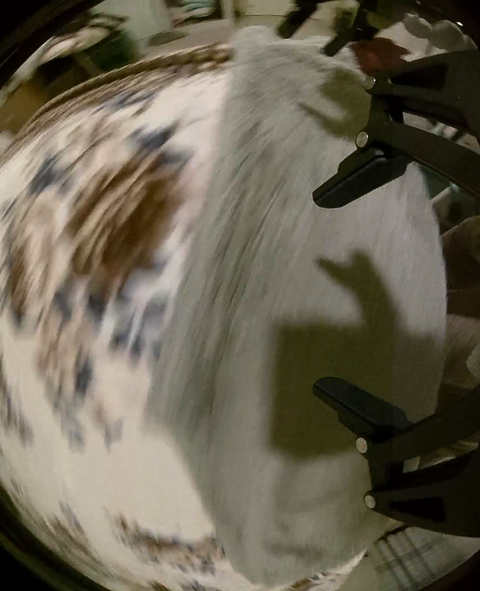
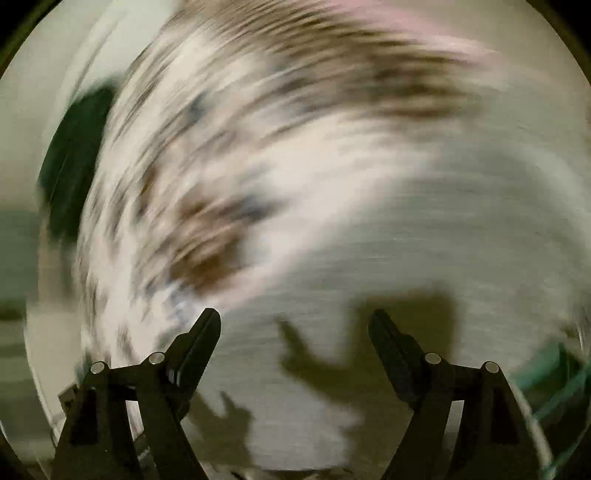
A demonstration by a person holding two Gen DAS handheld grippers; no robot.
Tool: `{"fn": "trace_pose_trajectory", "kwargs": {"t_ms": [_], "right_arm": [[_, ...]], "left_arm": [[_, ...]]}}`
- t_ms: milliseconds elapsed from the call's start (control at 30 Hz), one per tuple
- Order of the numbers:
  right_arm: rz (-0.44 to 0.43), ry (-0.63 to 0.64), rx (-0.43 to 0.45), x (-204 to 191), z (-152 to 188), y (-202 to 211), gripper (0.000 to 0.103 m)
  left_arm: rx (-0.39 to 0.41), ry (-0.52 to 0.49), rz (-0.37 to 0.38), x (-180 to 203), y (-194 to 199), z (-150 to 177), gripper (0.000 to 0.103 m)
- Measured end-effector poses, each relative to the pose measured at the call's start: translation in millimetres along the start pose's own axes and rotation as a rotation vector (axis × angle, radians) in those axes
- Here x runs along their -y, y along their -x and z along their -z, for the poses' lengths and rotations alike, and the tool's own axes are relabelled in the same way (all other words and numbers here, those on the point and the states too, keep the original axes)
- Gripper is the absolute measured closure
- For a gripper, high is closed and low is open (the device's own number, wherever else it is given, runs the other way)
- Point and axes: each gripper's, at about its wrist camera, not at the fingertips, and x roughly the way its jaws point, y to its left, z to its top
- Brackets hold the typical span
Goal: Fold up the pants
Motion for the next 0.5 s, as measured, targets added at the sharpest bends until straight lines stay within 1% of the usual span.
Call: {"fn": "trace_pose_trajectory", "kwargs": {"t_ms": [67,100,133,167,200,233,267,300,333,367,433,500], "right_arm": [[0.028,-0.16,0.044,80.6,-8.8,23.5,0.019],[0.015,-0.217,0.059,113.1,-15.3,29.9,0.019],[-0.012,-0.266,0.066,142.0,-19.1,32.0,0.019],[-0.03,-0.295,0.072,160.7,-23.5,31.1,0.019],[-0.088,-0.341,0.084,187.7,-30.0,27.8,0.019],[-0.133,-0.368,0.092,204.8,-36.1,22.6,0.019],[-0.154,-0.382,0.092,215.9,-42.0,18.8,0.019],[-0.215,-0.405,0.092,229.6,-50.9,7.7,0.019],[-0.254,-0.419,0.091,237.2,-57.0,-0.1,0.019],[-0.285,-0.426,0.085,243.4,-64.8,-10.5,0.019],[-0.313,-0.411,0.071,247.0,-76.2,-24.8,0.019],[-0.309,-0.371,0.087,242.9,-86.4,-25.9,0.019]], "left_arm": [[-0.029,-0.051,0.012,43.2,-19.6,4.8,0.009],[-0.038,-0.069,0.017,60.7,-28.2,6.5,0.009],[-0.053,-0.087,0.027,82.3,-40.8,7.9,0.009],[-0.059,-0.101,0.022,95.7,-49.4,8.3,0.009],[-0.061,-0.116,0.011,108.1,-58.9,7.8,0.009],[-0.065,-0.128,-0.005,118.3,-69.0,7.6,0.009],[-0.067,-0.133,-0.029,126.4,-81.3,6.3,0.009],[-0.076,-0.128,-0.051,129.1,-91.9,4.3,0.008],[-0.094,-0.117,-0.08,129.5,-105.0,1.2,0.005],[-0.103,-0.106,-0.078,129.5,-112.7,-1.6,0.0],[-0.092,-0.07,-0.065,125.6,-116.4,-7.0,0.0],[-0.096,-0.055,-0.076,125.8,-116.5,-9.2,0.0]]}}
